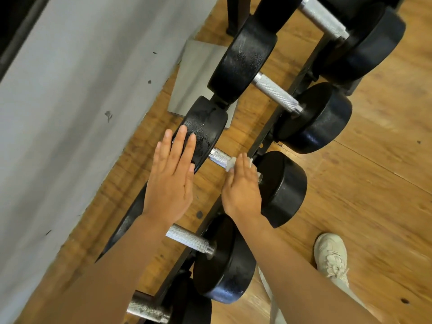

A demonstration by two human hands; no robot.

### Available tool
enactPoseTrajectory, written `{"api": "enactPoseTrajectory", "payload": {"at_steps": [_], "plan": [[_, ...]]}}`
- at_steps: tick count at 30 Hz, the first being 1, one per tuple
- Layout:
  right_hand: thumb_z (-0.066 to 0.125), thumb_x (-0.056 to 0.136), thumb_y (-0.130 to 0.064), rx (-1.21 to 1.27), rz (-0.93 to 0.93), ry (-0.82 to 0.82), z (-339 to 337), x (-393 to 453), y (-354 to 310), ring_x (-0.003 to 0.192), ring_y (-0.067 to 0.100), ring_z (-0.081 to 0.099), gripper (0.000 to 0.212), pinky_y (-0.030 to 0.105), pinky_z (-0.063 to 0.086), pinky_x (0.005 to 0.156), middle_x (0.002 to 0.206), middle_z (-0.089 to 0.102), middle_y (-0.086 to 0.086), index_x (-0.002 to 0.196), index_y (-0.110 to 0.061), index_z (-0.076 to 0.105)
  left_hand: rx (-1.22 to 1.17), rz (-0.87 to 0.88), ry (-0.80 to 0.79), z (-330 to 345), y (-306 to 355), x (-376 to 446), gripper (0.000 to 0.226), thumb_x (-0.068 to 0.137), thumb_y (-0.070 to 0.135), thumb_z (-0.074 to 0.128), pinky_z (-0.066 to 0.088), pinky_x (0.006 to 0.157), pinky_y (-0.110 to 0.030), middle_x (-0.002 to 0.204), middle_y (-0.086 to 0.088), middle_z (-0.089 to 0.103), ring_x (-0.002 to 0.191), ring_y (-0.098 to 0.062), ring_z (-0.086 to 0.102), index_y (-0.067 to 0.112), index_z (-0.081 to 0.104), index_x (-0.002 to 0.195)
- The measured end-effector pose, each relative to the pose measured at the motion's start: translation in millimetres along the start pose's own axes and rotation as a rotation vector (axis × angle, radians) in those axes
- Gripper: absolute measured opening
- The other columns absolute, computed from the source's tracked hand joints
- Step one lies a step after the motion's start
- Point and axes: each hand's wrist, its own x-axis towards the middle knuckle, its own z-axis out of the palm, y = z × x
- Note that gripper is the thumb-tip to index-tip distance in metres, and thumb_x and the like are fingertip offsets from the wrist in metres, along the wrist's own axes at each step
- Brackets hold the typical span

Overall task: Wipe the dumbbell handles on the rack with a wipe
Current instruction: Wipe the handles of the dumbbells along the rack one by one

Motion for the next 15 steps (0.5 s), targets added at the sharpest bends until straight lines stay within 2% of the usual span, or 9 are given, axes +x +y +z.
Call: {"api": "enactPoseTrajectory", "payload": {"at_steps": [2, 4, 7, 9, 13, 15], "plan": [[0.024, 0.107, -0.023, 0.031, -0.002, 0.001, 5, 4, -11, 0.15, 0.021, 0.0, 0.05, 0.028, -0.005, 0.121, 0.163, 0.012, 0.005, 0.154, -0.007, 0.017, 0.007, -0.001, 0.0, 0, 0, 0, 0.055, 0.105, 0.018, 0.027, -0.003, 0.124, -0.036, 0.164, -0.002, 0.002, 0.152, -0.022, -0.007, 0.01, 0.01, 0.156], [0.026, 0.107, -0.022, 0.086, -0.098, -0.004, 10, 9, -20, 0.15, 0.019, 0.001, 0.049, 0.028, -0.005, 0.121, 0.162, 0.016, 0.005, 0.153, -0.007, 0.021, 0.011, 0.0, -0.001, 0, 0, 0, 0.054, 0.106, 0.019, 0.027, -0.003, 0.124, -0.037, 0.164, -0.002, 0.001, 0.152, -0.022, -0.008, 0.011, 0.01, 0.156], [0.027, 0.106, -0.022, 0.117, -0.252, -0.029, 10, 19, -26, 0.15, 0.016, 0.007, 0.048, 0.034, 0.002, 0.123, 0.16, 0.023, 0.004, 0.153, -0.008, 0.027, 0.021, 0.004, -0.004, 0, 0, 0, 0.054, 0.106, 0.02, 0.026, -0.002, 0.124, -0.037, 0.163, -0.002, 0.0, 0.152, -0.023, -0.006, 0.011, 0.009, 0.157], [0.027, 0.106, -0.022, 0.072, -0.289, -0.038, 10, 14, -16, 0.15, 0.016, 0.006, 0.049, 0.037, 0.005, 0.123, 0.161, 0.021, 0.002, 0.154, -0.012, 0.024, 0.019, 0.001, -0.006, 0, 0, 0, 0.054, 0.106, 0.02, 0.026, -0.002, 0.124, -0.038, 0.164, -0.002, 0.0, 0.152, -0.023, -0.006, 0.011, 0.008, 0.157], [0.021, 0.105, -0.028, -0.072, -0.104, 0.077, 9, -7, 4, 0.15, 0.022, 0.006, 0.052, 0.036, 0.004, 0.123, 0.162, 0.019, 0.003, 0.155, -0.012, 0.021, 0.008, 0.003, 0.001, 1, 0, -1, 0.055, 0.106, 0.018, 0.028, -0.002, 0.124, -0.038, 0.164, -0.001, 0.0, 0.152, -0.022, -0.007, 0.012, 0.006, 0.156], [0.021, 0.107, -0.028, -0.042, 0.021, 0.083, 12, -4, -5, 0.15, 0.023, 0.005, 0.05, 0.037, 0.003, 0.122, 0.162, 0.019, 0.002, 0.155, -0.013, 0.02, 0.012, 0.009, 0.0, 1, 0, -1, 0.054, 0.106, 0.02, 0.026, 0.0, 0.124, -0.039, 0.164, -0.002, 0.0, 0.152, -0.023, -0.006, 0.012, 0.006, 0.156]]}}
